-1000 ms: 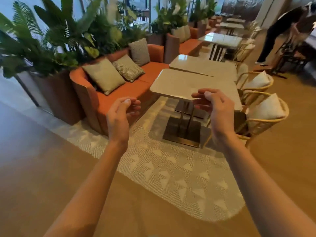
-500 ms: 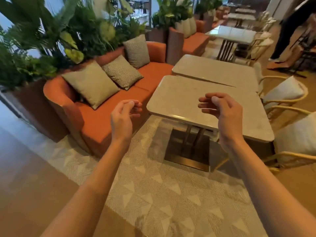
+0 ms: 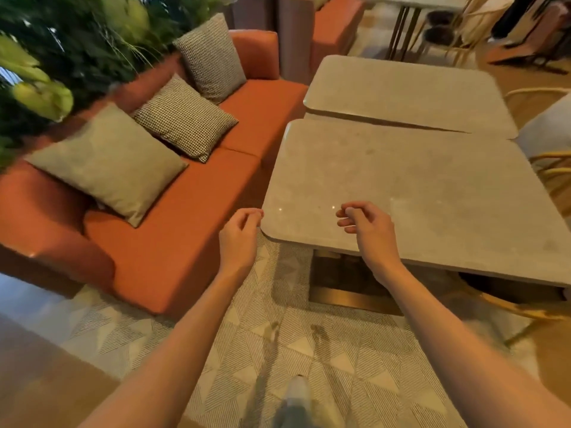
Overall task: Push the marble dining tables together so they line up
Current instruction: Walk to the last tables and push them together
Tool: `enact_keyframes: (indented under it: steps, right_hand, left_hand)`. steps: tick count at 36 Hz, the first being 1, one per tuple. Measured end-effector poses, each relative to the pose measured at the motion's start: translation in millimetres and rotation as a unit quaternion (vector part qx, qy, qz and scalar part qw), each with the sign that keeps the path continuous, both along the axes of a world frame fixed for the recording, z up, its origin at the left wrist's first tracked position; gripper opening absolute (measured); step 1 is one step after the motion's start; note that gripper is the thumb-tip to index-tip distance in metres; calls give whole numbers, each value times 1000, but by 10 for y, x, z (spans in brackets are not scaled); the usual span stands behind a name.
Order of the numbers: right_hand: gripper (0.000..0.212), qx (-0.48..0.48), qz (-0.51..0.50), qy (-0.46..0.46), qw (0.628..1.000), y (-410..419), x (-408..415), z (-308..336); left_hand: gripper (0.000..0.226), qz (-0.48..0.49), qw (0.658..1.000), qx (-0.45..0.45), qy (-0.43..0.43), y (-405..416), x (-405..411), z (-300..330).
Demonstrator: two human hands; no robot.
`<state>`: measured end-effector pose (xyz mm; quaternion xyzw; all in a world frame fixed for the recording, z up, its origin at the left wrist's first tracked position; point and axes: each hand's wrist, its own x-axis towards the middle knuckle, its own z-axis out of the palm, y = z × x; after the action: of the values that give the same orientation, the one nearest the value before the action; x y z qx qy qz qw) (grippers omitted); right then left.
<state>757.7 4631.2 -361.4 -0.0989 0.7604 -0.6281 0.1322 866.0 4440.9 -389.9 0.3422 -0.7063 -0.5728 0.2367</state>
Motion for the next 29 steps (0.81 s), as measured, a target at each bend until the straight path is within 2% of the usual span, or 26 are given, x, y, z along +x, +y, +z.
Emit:
enact_keyframes:
  steps: [6, 9, 11, 14, 17, 20, 24, 29]
  right_hand:
    - [15, 140, 7, -21, 990, -447, -405, -782]
    - [27, 231, 21, -13, 973, -620, -583, -1150]
    - [36, 290, 38, 4, 956, -747, -696, -1380]
    - [41, 393, 48, 91, 914, -919, -825, -1710]
    - [47, 448, 40, 163, 878, -1080, -912, -1997]
    - [47, 480, 11, 218, 850, -1197, -933, -2244]
    - [44, 506, -45, 293, 810, -1239, -899, -2453]
    - [43, 519, -74, 330, 785, -1256, -918, -2539]
  left_hand:
    - [25, -105, 982, -93, -125, -446, -525, -583]
    - [30, -174, 962, -142, -155, -583, -820, -803]
    - [35, -227, 941, -189, -168, -665, -1051, -999]
    - [40, -299, 893, -292, -168, -739, -1376, -1328]
    - [45, -332, 852, -372, -158, -776, -1571, -1647]
    - [50, -339, 833, -399, -178, -750, -1647, -1940]
    - [49, -274, 833, -444, -185, -671, -1670, -2117]
    - [47, -240, 808, -504, -189, -618, -1682, -2173]
